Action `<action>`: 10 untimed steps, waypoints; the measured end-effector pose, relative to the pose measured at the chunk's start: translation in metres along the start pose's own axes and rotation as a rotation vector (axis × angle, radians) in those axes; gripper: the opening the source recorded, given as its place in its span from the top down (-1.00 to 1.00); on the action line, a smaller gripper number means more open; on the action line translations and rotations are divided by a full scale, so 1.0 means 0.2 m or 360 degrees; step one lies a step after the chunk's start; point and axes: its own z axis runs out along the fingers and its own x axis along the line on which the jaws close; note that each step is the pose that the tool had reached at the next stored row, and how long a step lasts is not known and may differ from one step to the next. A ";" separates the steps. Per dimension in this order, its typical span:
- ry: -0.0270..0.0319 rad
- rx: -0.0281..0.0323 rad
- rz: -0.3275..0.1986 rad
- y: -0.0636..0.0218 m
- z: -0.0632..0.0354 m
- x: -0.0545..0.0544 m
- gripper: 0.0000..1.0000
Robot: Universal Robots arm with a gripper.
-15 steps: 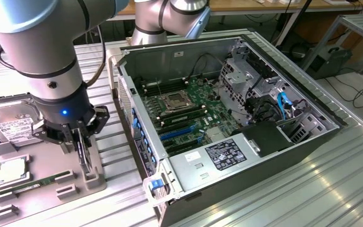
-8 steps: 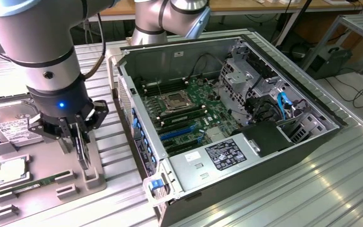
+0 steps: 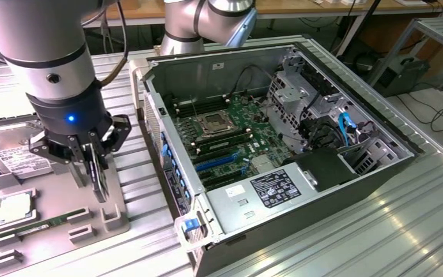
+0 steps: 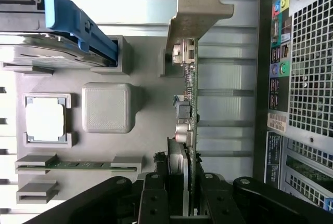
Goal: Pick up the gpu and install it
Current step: 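Pick up the gpu and move the gpu toward the slot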
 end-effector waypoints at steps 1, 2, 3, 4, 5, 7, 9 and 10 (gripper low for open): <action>0.00001 0.00001 0.0000 0.000 -0.011 0.00 0.44; 0.00002 0.00001 0.0000 0.000 -0.021 0.00 0.44; 0.00002 0.00001 0.0000 0.000 -0.031 0.00 0.44; 0.00001 0.00001 0.0000 0.000 -0.040 0.00 0.44; 0.00001 0.00001 0.0000 0.000 -0.048 0.00 0.44; 0.00001 0.00001 0.0000 0.000 -0.067 0.00 0.44; 0.00001 0.00001 0.0000 0.001 -0.088 0.00 0.44; 0.00001 0.00002 0.0000 0.001 -0.099 0.00 0.44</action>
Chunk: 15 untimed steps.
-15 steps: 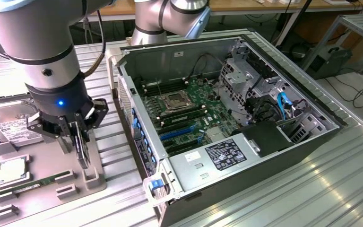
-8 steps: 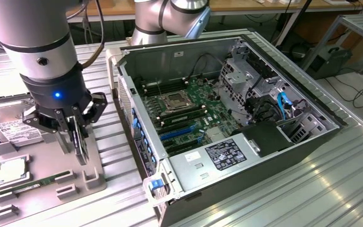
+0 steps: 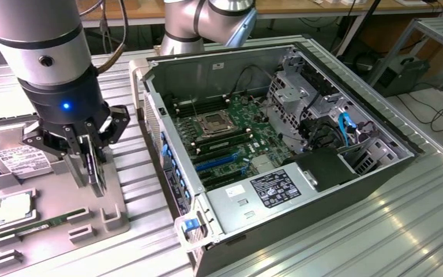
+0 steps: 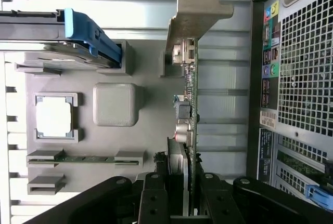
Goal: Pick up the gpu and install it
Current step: 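Pick up the gpu and move the gpu toward the slot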
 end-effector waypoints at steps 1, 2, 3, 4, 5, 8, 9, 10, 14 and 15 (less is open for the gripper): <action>0.00000 -0.00001 0.0000 0.000 -0.010 0.00 0.44; 0.00000 -0.00001 0.0000 0.000 -0.021 0.00 0.44; -0.00001 -0.00001 0.0000 0.000 -0.039 0.00 0.44; 0.00001 0.00000 0.0000 0.000 -0.053 0.00 0.44; 0.00000 0.00000 0.0000 0.000 -0.062 0.00 0.44; -0.00001 -0.00001 0.0000 0.001 -0.098 0.00 0.44; 0.00000 0.00000 0.0000 0.001 -0.110 0.00 0.44; 0.00000 0.00000 0.0000 0.001 -0.129 0.00 0.44; -0.00001 -0.00001 0.0000 0.001 -0.177 0.00 0.44; -0.00001 0.00000 0.0000 0.001 -0.194 0.00 0.44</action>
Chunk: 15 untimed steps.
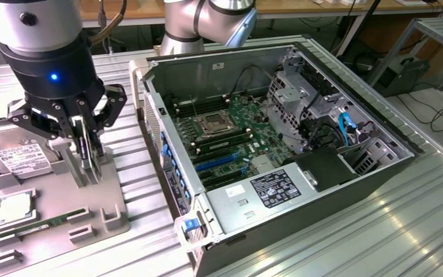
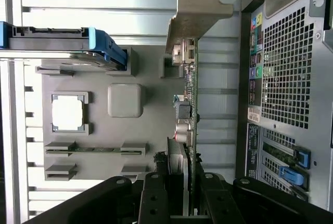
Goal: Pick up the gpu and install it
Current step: 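Pick up the gpu and move the gpu toward the slot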
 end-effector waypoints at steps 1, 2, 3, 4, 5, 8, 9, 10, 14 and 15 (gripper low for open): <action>-0.00001 0.00000 0.0000 0.000 -0.012 0.00 0.44; 0.00000 0.00001 0.0000 0.000 -0.026 0.00 0.44; 0.00001 0.00002 0.0000 0.000 -0.038 0.00 0.44; 0.00000 0.00001 0.0000 0.000 -0.055 0.00 0.44; -0.00001 0.00001 0.0000 0.001 -0.073 0.00 0.44; 0.00000 0.00003 0.0000 0.001 -0.119 0.00 0.44; 0.00000 0.00002 0.0000 0.001 -0.132 0.00 0.44; 0.00001 0.00004 0.0000 0.001 -0.147 0.00 0.44; 0.00001 0.00005 0.0000 0.001 -0.205 0.00 0.44; 0.00001 0.00005 0.0000 0.002 -0.221 0.00 0.44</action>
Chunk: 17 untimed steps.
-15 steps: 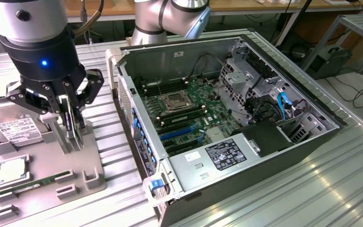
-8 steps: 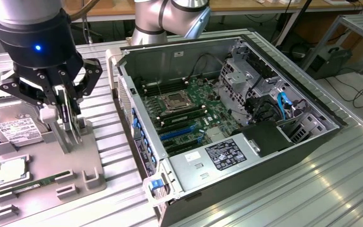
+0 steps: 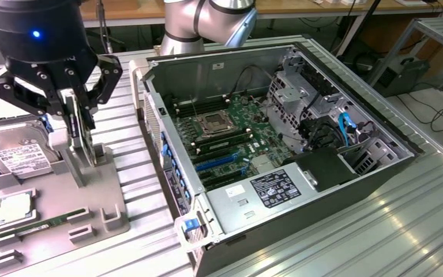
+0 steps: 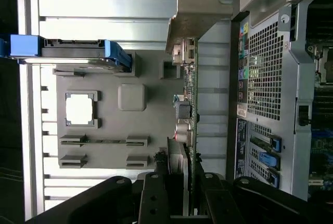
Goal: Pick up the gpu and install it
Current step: 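Pick up the gpu and move the gpu toward the slot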
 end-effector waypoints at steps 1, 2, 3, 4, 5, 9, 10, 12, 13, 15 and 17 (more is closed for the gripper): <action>-0.00002 -0.00001 0.0000 0.000 -0.024 0.00 0.44; -0.00002 0.00000 0.0000 0.000 -0.038 0.00 0.44; 0.00000 0.00001 0.0000 0.000 -0.052 0.00 0.44; 0.00000 0.00001 0.0000 0.000 -0.067 0.00 0.44; 0.00001 0.00002 0.0000 0.000 -0.080 0.00 0.44; -0.00001 0.00003 0.0000 0.001 -0.223 -0.03 0.44; -0.00002 0.00003 0.0000 0.001 -0.222 -0.06 0.44; 0.00000 0.00003 0.0000 -0.001 -0.220 -0.16 0.44; -0.00001 0.00003 0.0000 -0.002 -0.219 -0.22 0.44; 0.00000 0.00003 0.0000 -0.002 -0.218 -0.28 0.44; -0.00001 0.00003 0.0000 -0.004 -0.216 -0.39 0.44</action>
